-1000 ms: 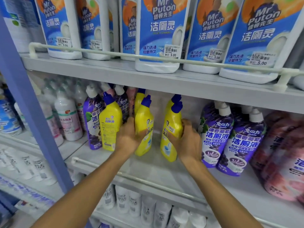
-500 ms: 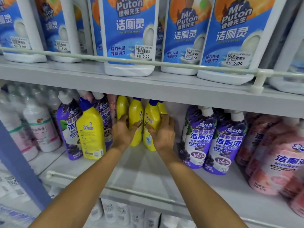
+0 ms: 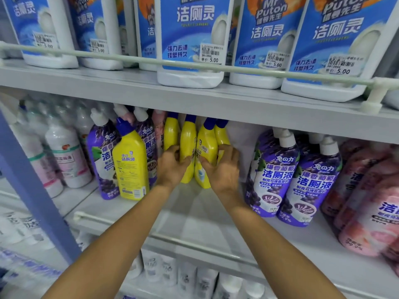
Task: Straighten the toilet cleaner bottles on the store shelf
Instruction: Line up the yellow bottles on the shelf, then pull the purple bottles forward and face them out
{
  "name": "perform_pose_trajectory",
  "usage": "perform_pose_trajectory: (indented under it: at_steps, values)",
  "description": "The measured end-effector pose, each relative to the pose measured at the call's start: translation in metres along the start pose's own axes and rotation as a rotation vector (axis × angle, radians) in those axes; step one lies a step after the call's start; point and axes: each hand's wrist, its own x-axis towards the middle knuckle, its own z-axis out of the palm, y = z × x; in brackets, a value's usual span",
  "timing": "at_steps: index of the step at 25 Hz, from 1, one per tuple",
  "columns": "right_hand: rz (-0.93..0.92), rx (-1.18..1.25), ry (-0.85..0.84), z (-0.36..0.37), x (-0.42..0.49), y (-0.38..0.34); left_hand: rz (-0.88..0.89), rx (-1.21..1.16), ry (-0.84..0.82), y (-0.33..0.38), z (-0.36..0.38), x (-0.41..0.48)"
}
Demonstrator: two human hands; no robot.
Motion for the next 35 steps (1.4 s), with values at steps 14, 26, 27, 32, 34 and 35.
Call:
perform_pose_trajectory:
  at_steps: [14,26,27,32,34,35]
  values:
    - [0.143,0.592,-0.573,0.023,-0.041,-0.121,0.025,-0.185,0.398,-0.032,-0.198,-0.041]
    - [0.037,0.154,-0.398,0.0,-0.052,-0.121,-0.005,0.01,0.108,-0.081,-0.198,-0.009]
    - [0.061,0.116,-0.348,-0.012,-0.049,-0.11,-0.007,0.002,0.099,-0.081,-0.197,-0.009]
    - [0.134,-0.07,-0.136,-0.045,-0.029,-0.063,-0.015,-0.008,0.081,-0.074,-0.197,-0.014]
    - [0.147,-0.107,-0.133,-0.048,-0.024,-0.06,-0.016,-0.013,0.062,-0.071,-0.199,-0.013]
    - [0.135,-0.086,-0.114,-0.051,-0.022,-0.064,-0.015,-0.013,0.052,-0.07,-0.2,-0.013]
